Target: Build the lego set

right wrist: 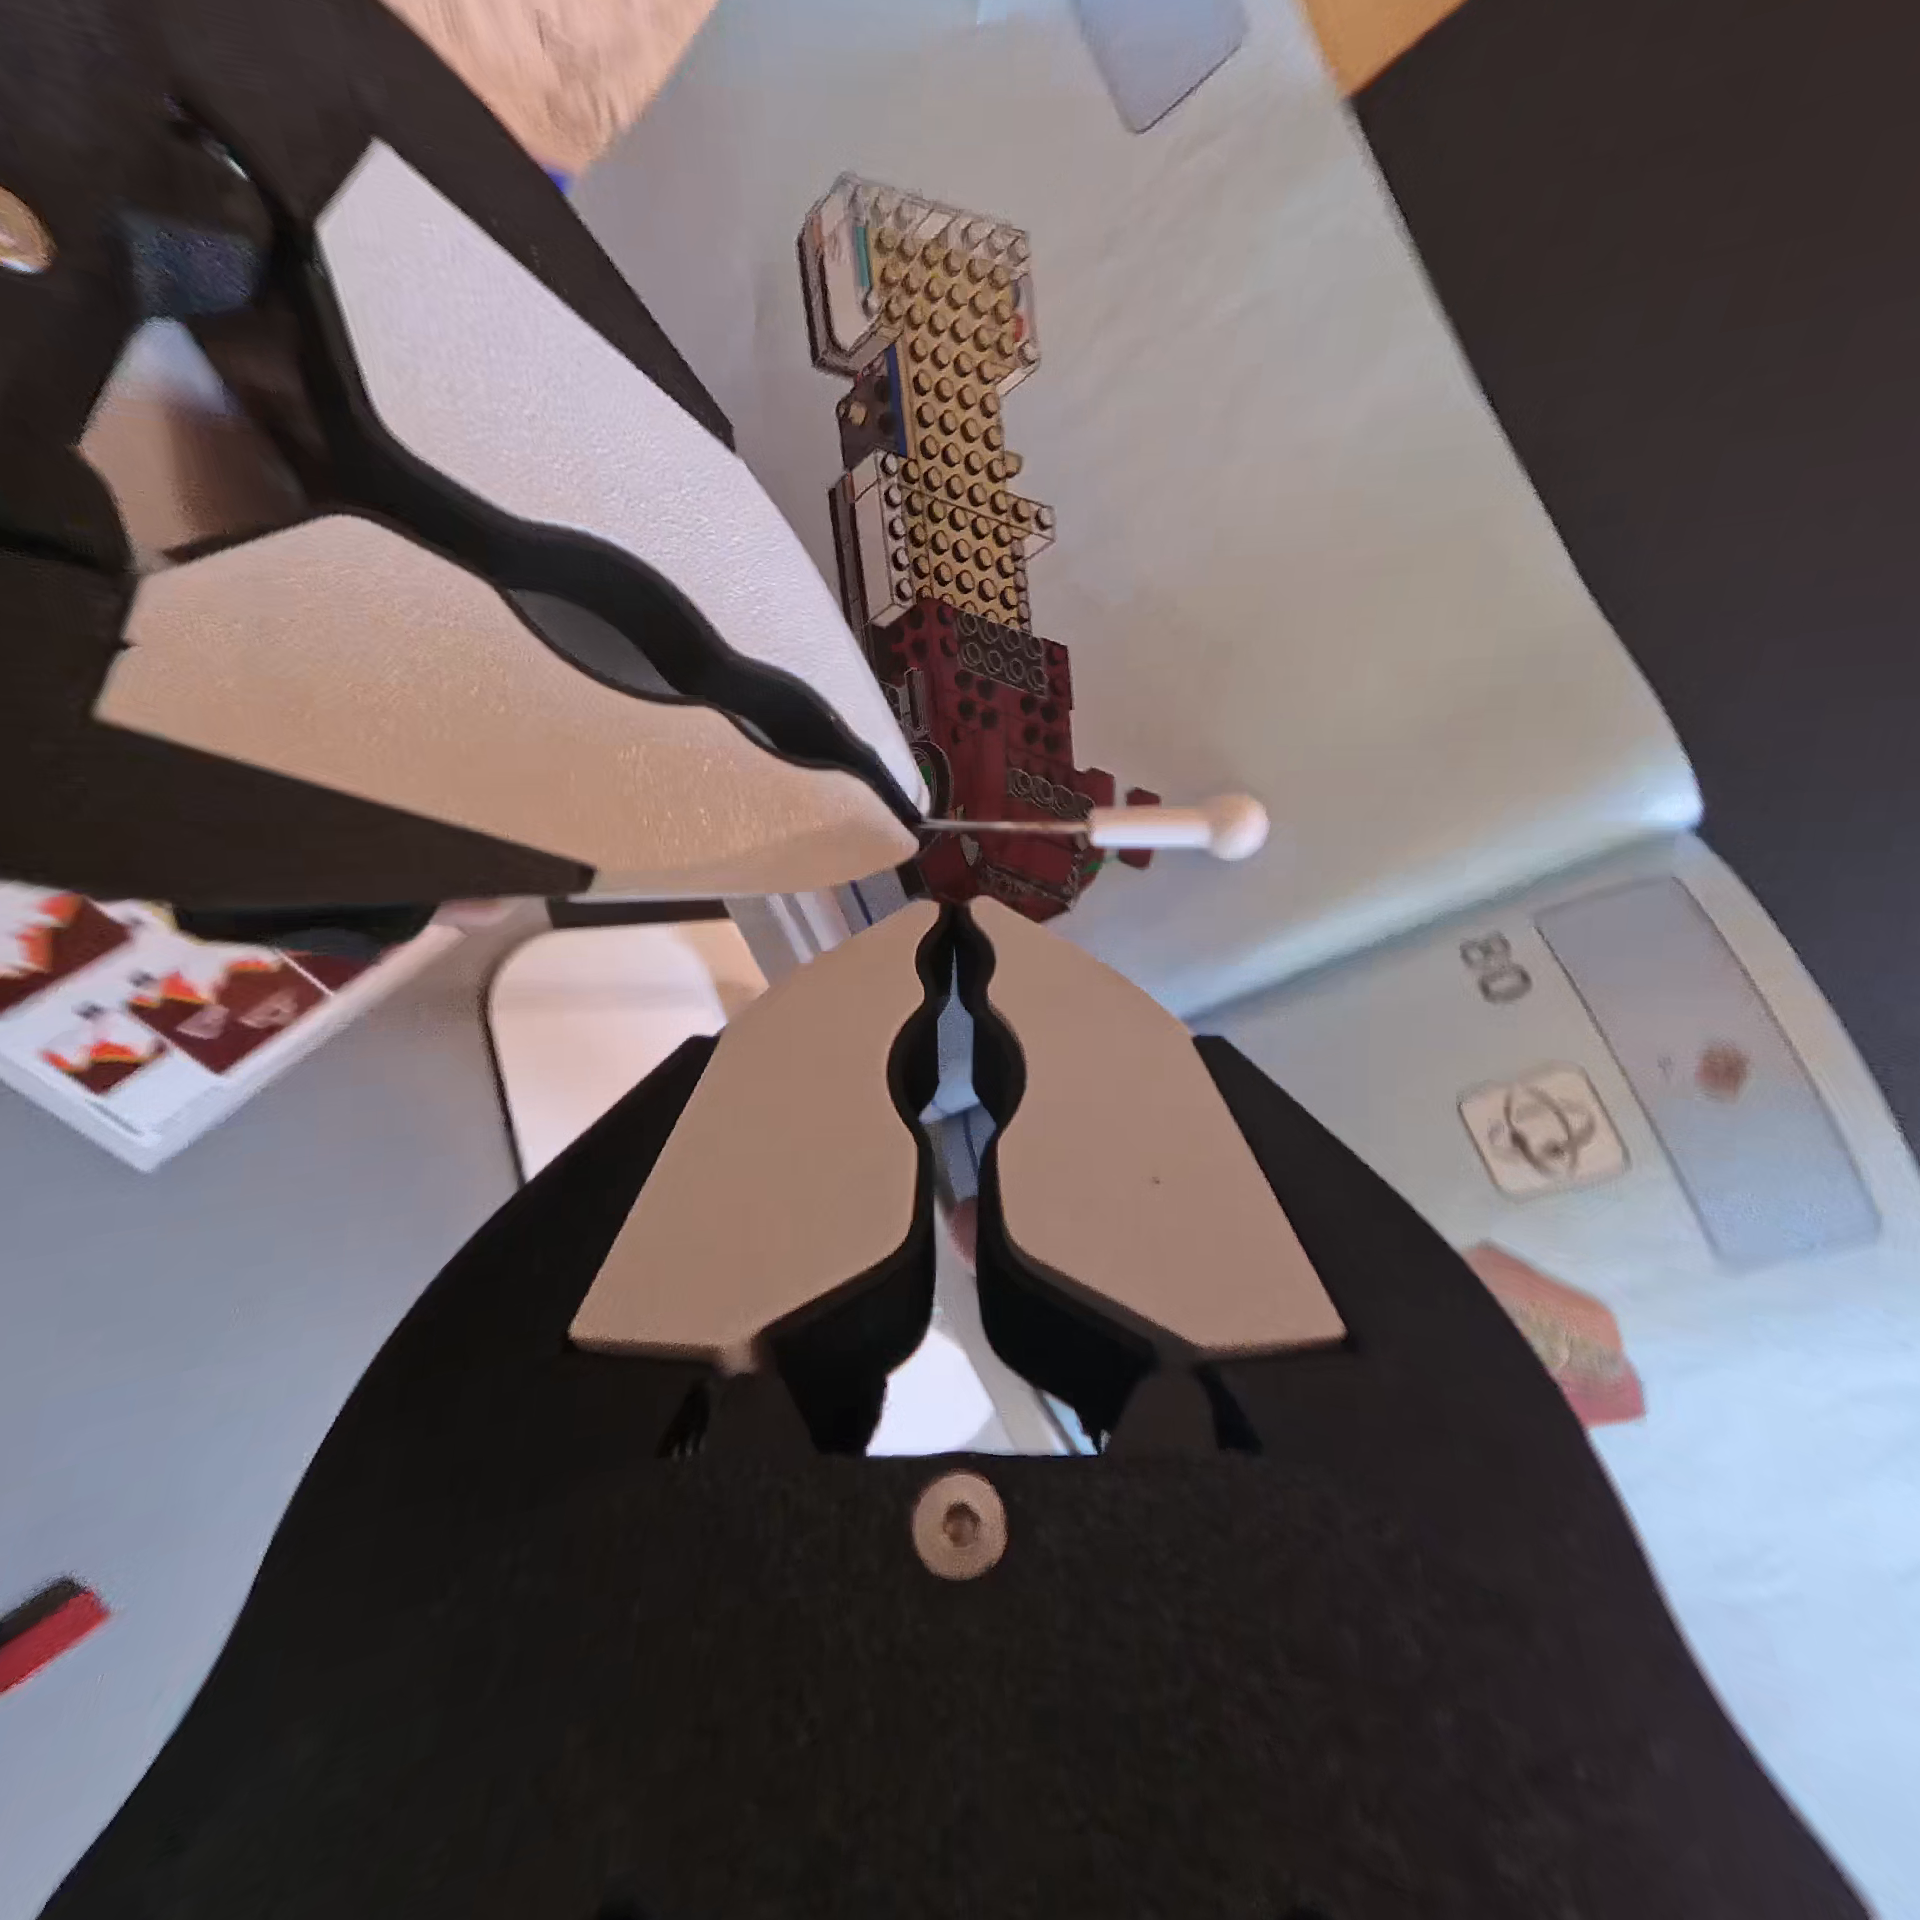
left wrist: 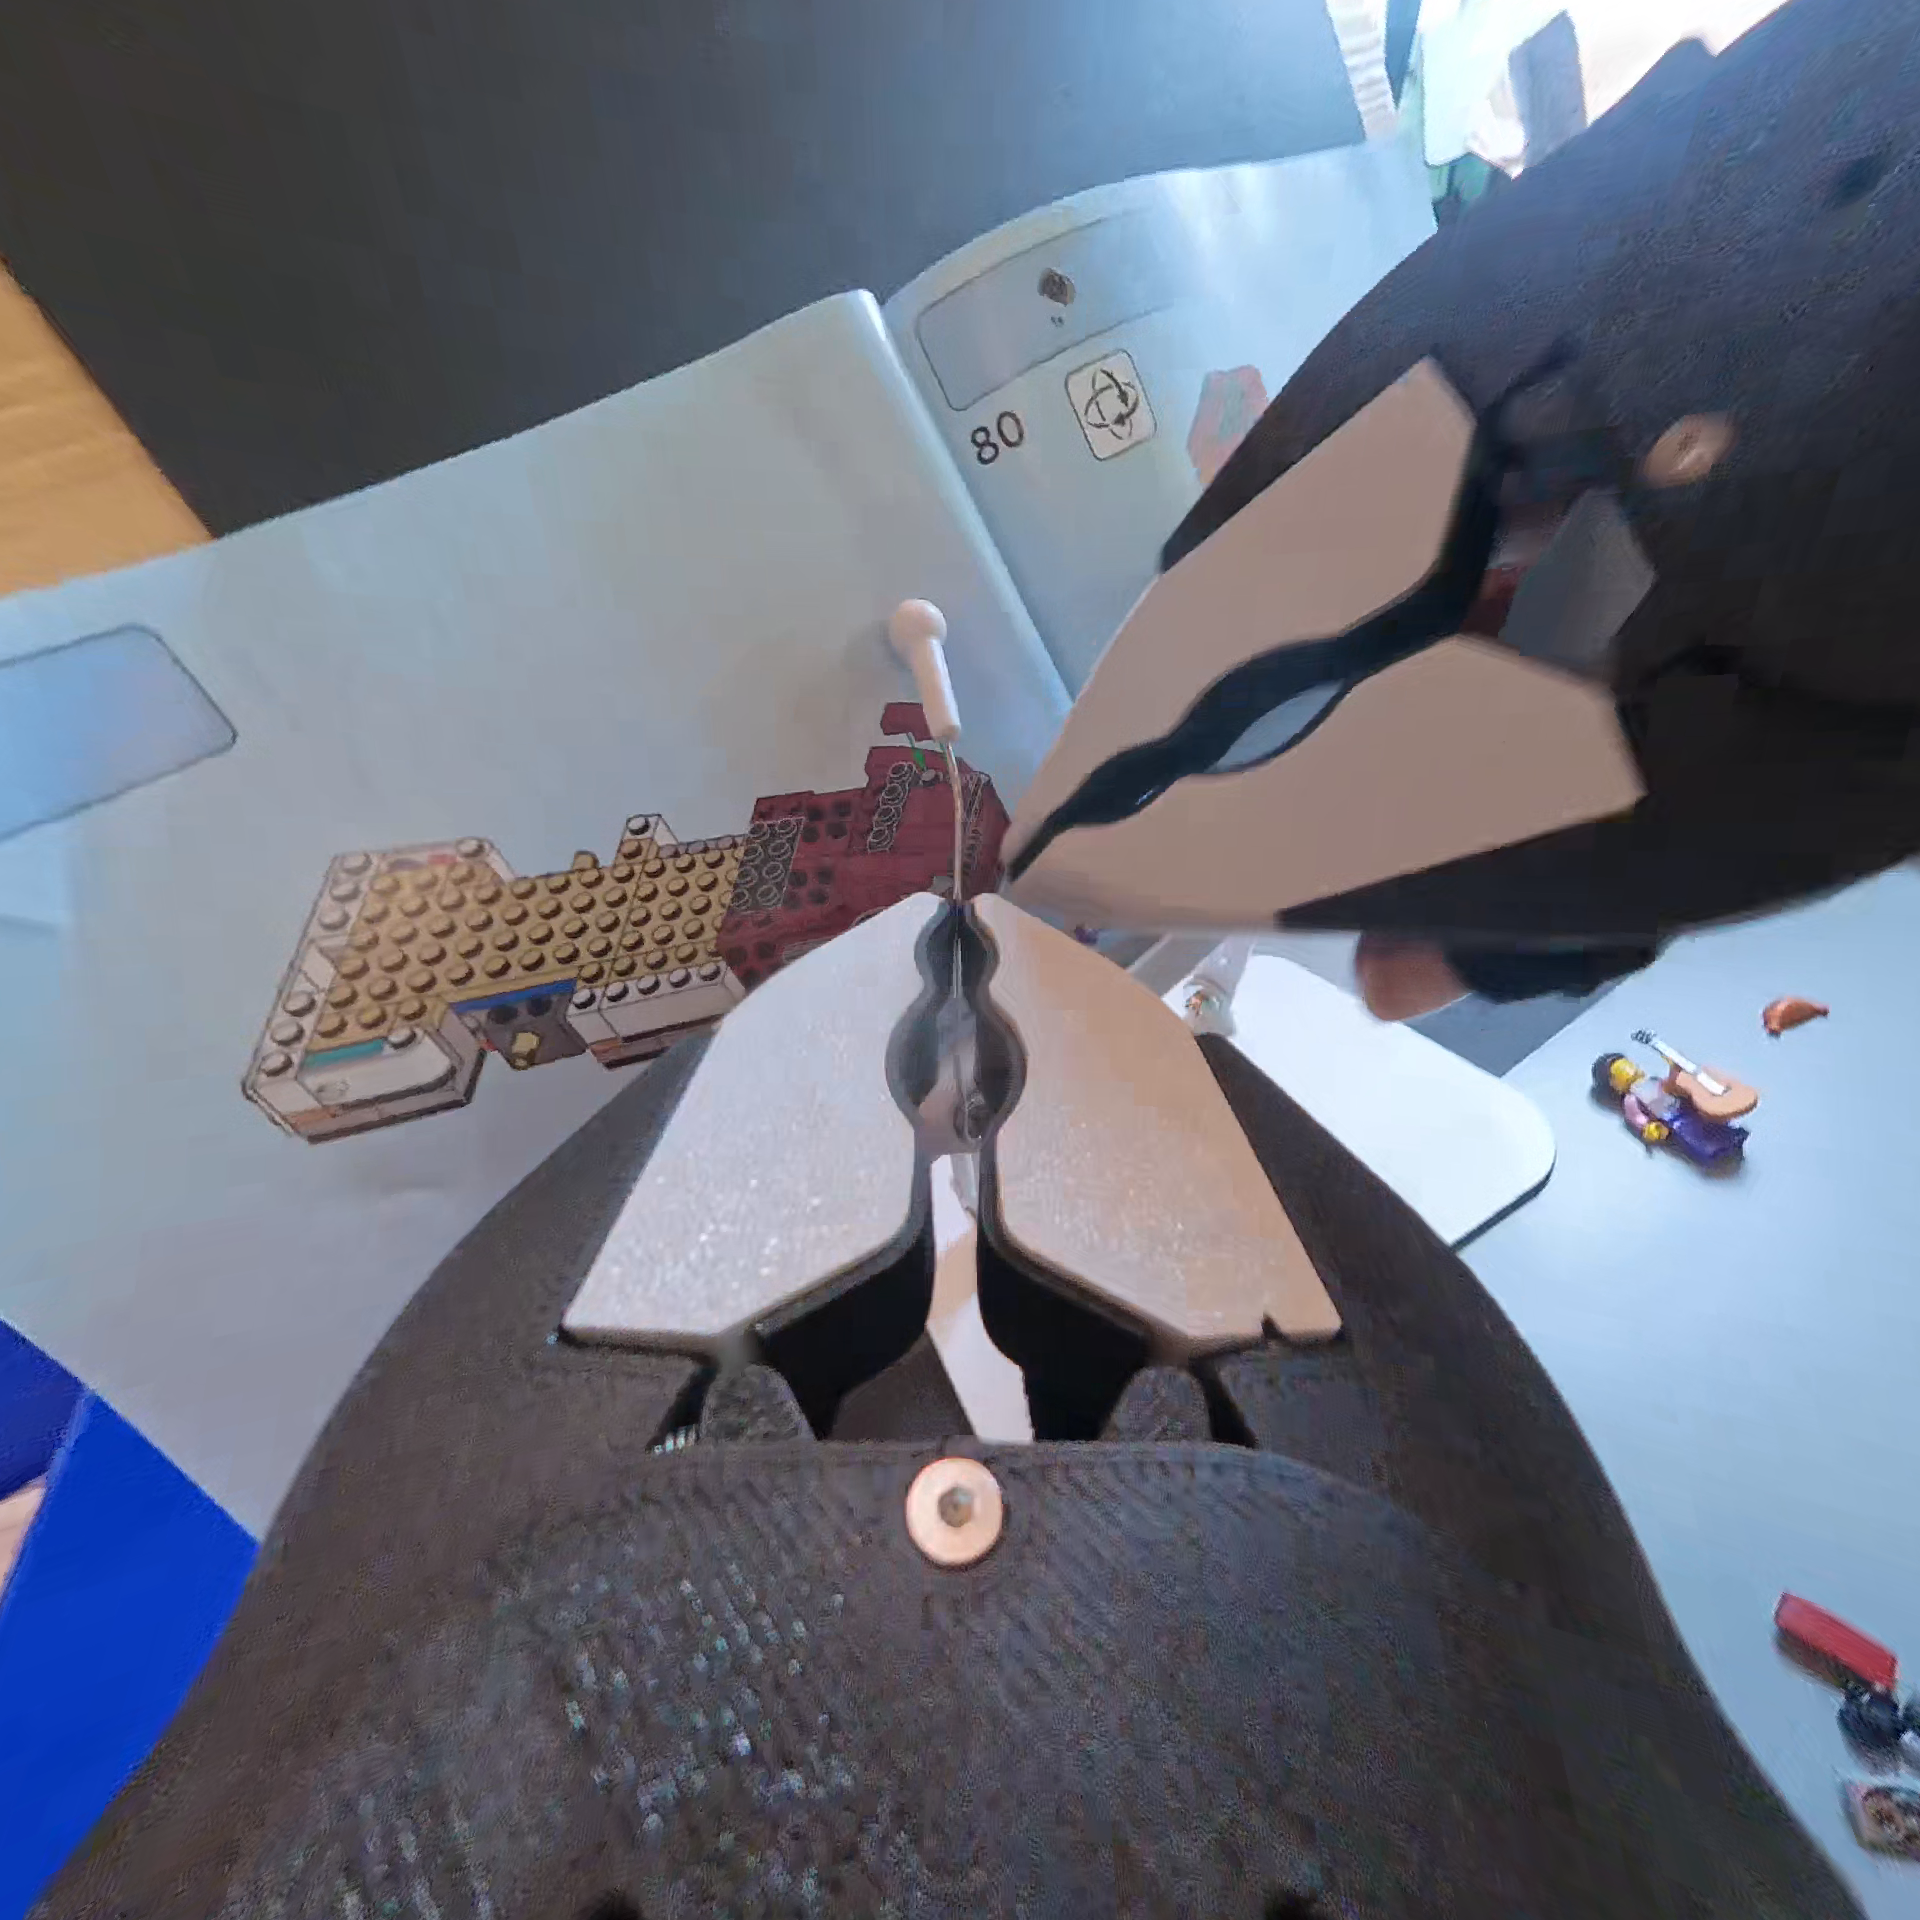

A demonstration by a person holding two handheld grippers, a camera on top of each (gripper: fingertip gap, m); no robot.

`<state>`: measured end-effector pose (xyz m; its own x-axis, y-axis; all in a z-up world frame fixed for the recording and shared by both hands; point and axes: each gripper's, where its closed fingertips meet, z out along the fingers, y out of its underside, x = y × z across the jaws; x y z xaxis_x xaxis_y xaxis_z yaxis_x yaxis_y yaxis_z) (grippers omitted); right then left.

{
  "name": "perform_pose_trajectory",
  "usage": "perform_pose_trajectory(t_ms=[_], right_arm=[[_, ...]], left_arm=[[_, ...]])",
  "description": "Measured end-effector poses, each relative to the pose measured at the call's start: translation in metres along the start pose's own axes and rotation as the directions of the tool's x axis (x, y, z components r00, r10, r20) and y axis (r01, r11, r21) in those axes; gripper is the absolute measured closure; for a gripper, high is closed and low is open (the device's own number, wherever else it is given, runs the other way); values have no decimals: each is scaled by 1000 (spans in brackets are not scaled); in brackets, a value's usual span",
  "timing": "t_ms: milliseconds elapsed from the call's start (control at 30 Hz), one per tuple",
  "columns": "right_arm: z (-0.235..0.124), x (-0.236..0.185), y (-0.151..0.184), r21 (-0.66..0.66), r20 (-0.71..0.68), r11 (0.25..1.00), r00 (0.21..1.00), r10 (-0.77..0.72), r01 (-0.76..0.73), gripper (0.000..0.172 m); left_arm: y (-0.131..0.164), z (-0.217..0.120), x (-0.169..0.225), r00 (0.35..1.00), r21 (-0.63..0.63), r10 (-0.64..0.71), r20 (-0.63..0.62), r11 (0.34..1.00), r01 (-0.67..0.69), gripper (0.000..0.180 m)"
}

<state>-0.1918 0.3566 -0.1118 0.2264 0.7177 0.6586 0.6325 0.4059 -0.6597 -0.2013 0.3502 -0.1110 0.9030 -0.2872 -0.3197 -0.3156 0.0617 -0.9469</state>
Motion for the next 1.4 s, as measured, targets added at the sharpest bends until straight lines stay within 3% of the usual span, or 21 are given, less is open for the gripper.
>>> perform_pose_trajectory(t_ms=[67, 133, 233, 300, 400, 600, 667, 767, 900, 1000, 1100, 1167, 1267, 1400], right_arm=[[-16, 8, 3, 88, 4, 987, 991, 131, -131, 171], [-25, 21, 19, 92, -18, 970, 973, 229, -227, 172], [-25, 25, 35, 60, -14, 967, 969, 247, -246, 171], [-20, 25, 38, 24, -21, 973, 973, 228, -228, 172], [-15, 22, 37, 0, 6, 974, 974, 227, -227, 171], [-21, 16, 45, -18, 37, 969, 968, 246, -246, 171], [-27, 15, 50, -19, 31, 968, 967, 252, -252, 171], [-45, 14, 53, -3, 29, 963, 962, 271, -271, 166], [-85, 16, 47, 111, -1, 932, 938, 347, -345, 148], [-123, 19, 43, 219, -41, 879, 896, 441, -423, 127], [-158, 21, 46, 293, -96, 832, 851, 516, -471, 120], [-177, 19, 51, 314, -133, 817, 830, 542, -483, 131], [-203, 16, 55, 331, -185, 800, 797, 575, -501, 171], [-231, -10, 56, 327, -126, 728, 736, 665, -602, 171]], left_arm=[[0, -1, 2, 997, -17, 77, 3, 997, -77, 180], [0, 0, 2, 989, -33, 144, 13, 989, -144, 179], [-1, 0, 7, 969, -52, 246, -2, 968, -246, 179], [1, 2, 15, 926, -76, 376, -27, 923, -377, 179], [5, 7, 22, 812, -132, 580, -60, 802, -583, 180], [7, 8, 22, 742, -258, 642, -193, 697, -669, 178], [5, 6, 23, 776, -281, 600, -196, 724, -630, 171], [0, 2, 23, 888, -278, 424, -175, 844, -458, 158], [-25, -14, 18, 985, -126, 123, -117, 982, -138, 150], [-41, -36, 11, 995, 0, -61, -81, 998, 62, 148], [-48, -61, 8, 983, 97, -173, -64, 979, 179, 159], [-52, -80, 8, 977, 154, -207, -43, 965, 211, 180], [-54, -103, 14, 965, 181, -256, -50, 948, 261, 180], [-51, -136, 30, 966, 185, -252, -52, 949, 257, 180]])
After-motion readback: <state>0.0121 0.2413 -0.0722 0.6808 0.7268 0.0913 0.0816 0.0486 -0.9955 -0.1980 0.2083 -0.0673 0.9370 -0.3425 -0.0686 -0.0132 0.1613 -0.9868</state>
